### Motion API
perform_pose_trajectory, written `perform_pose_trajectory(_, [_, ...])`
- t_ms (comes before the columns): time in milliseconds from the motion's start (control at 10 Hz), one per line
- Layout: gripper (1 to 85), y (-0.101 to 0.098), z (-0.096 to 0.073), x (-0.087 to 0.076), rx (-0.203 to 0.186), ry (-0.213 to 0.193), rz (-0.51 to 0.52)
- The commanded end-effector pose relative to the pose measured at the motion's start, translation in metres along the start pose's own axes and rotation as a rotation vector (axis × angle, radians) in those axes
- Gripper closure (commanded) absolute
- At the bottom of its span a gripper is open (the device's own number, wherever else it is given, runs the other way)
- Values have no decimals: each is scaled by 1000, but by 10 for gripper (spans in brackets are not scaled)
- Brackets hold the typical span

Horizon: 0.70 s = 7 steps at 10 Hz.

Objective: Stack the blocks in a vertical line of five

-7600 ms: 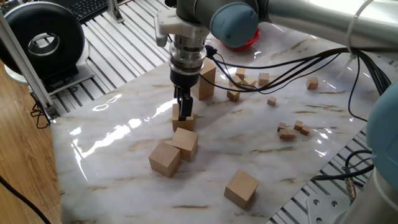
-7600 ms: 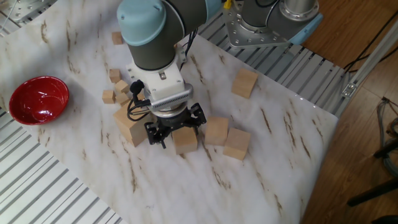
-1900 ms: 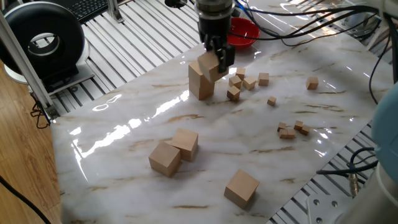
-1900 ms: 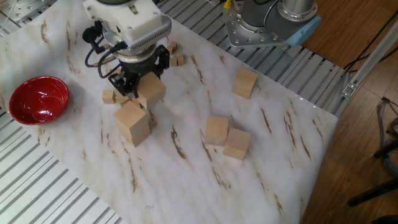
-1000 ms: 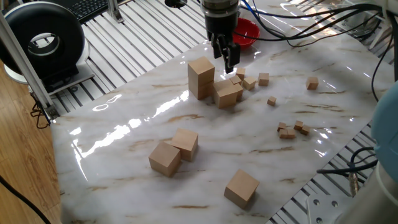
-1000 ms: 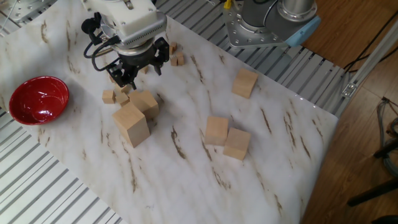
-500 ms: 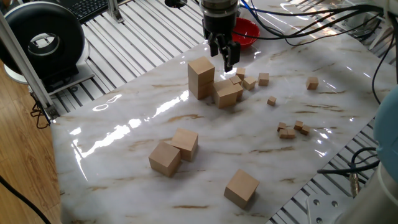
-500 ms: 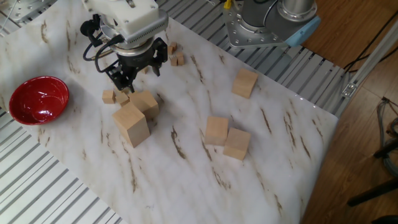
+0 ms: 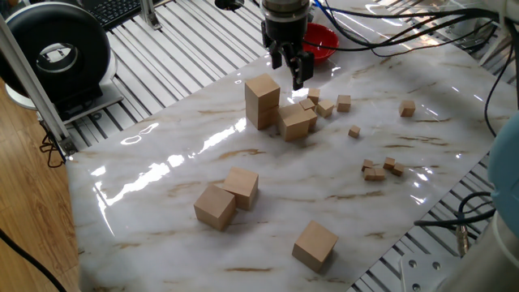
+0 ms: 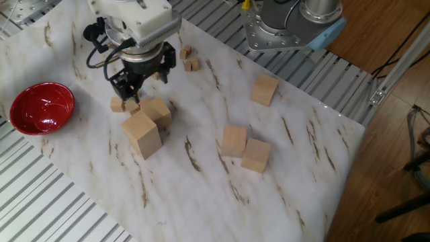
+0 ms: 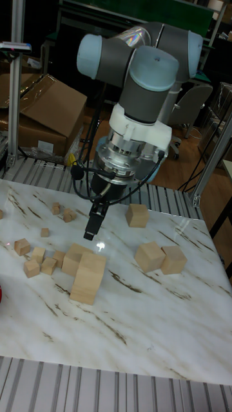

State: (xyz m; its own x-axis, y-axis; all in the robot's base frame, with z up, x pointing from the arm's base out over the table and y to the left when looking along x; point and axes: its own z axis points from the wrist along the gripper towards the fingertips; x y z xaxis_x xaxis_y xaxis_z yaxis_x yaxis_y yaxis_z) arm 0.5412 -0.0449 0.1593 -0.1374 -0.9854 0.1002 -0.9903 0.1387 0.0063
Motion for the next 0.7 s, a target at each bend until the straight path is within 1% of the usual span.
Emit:
perform_pose_trajectory(0, [147,-20,12,19,75,13,-53])
perform_pose_trajectory(200, [143,-29,37,12,87,-46,-47])
perform_pose_trajectory(300, [143,-30,49,17,97,-50,-48])
perform_pose_trajectory(400, [143,-30,56,18,103,-60,-46])
perform_pose_trajectory(500, [140,-31,61,22,111,-48,-60])
perform_pose_trajectory(600, [133,-32,67,24,115,-47,-76])
